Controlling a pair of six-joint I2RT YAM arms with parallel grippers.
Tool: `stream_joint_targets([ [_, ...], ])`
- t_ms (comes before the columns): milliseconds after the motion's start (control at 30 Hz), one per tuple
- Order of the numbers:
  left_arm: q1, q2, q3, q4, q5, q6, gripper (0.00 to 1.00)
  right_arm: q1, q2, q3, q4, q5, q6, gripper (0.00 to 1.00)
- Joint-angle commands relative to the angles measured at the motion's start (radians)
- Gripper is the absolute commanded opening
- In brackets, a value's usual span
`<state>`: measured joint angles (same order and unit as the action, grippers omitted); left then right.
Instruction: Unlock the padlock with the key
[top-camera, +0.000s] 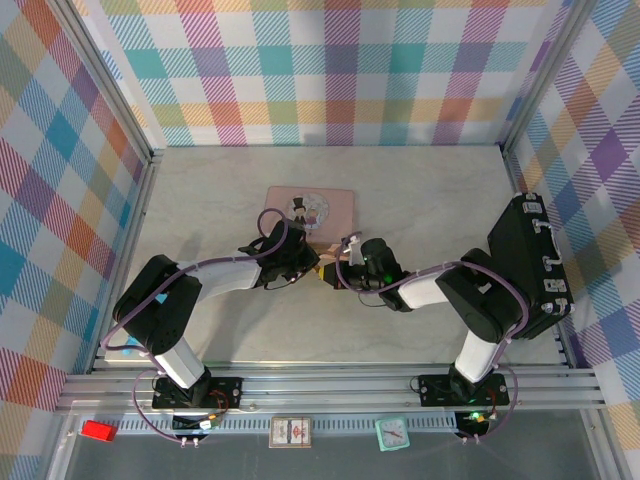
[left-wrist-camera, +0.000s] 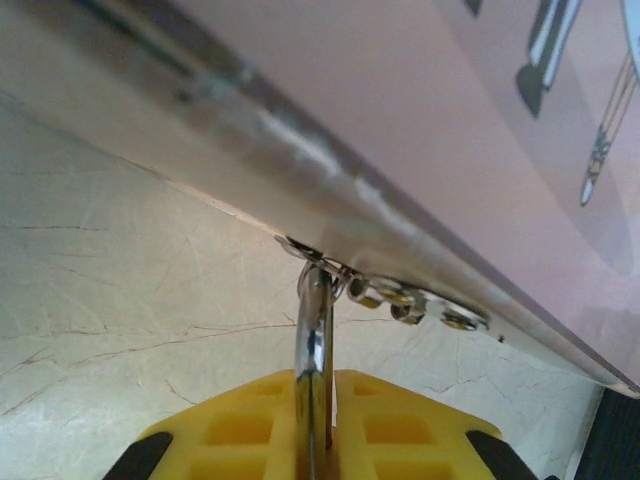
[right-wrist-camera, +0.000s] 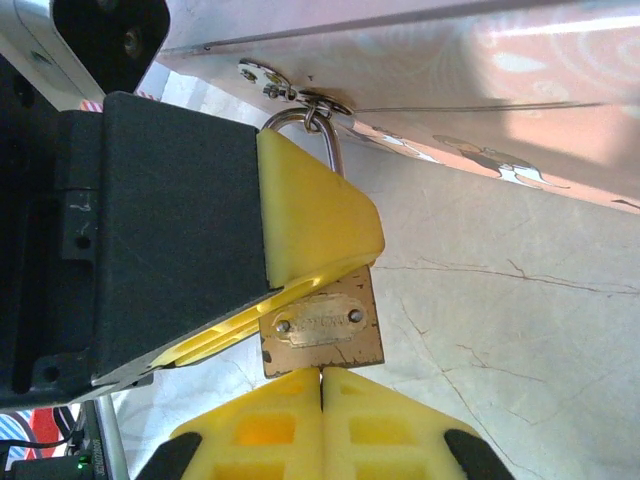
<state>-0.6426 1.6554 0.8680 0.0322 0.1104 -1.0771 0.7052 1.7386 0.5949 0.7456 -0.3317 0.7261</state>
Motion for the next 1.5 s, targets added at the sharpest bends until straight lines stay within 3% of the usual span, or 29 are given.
stream_joint_targets([
  [0, -0.006, -0.043, -0.002, 0.029, 0.034, -0.006, 0.0, 0.011, 0.003, -0.012, 0.013, -0.022, 0.003, 0.05],
  [233, -0.006, -0.049, -0.002, 0.034, 0.039, -0.006, 0.0, 0.01, 0.01, -0.002, 0.019, -0.042, 0.011, 0.07],
  [500, -0.006, -0.051, -0.006, 0.035, 0.04, -0.009, 0.0, 0.011, -0.025, -0.016, -0.035, -0.013, -0.064, 0.29],
  [800, -0.006, -0.049, -0.003, 0.035, 0.045, -0.008, 0.0, 0.011, -0.034, 0.0, -0.054, -0.007, -0.109, 0.34],
  [967, -0.006, -0.051, -0.011, 0.034, 0.052, 0.0, 0.0, 0.012, -0.07, 0.017, -0.136, 0.042, -0.128, 0.48],
  [1100, -0.005, -0.051, -0.025, 0.046, 0.059, -0.001, 0.0, 0.012, -0.027, 0.061, -0.122, -0.014, -0.111, 0.51],
  [1233, -0.005, -0.057, -0.038, 0.055, 0.07, 0.003, 0.07, 0.012, 0.034, 0.101, -0.076, -0.063, -0.093, 0.51],
  [1300, -0.005, -0.07, -0.047, 0.05, 0.063, 0.008, 0.18, 0.011, 0.044, 0.101, -0.062, -0.063, -0.088, 0.5],
  [1467, 0.005, -0.091, -0.084, 0.085, 0.053, 0.008, 0.32, 0.013, 0.048, 0.099, -0.058, -0.066, -0.086, 0.48],
])
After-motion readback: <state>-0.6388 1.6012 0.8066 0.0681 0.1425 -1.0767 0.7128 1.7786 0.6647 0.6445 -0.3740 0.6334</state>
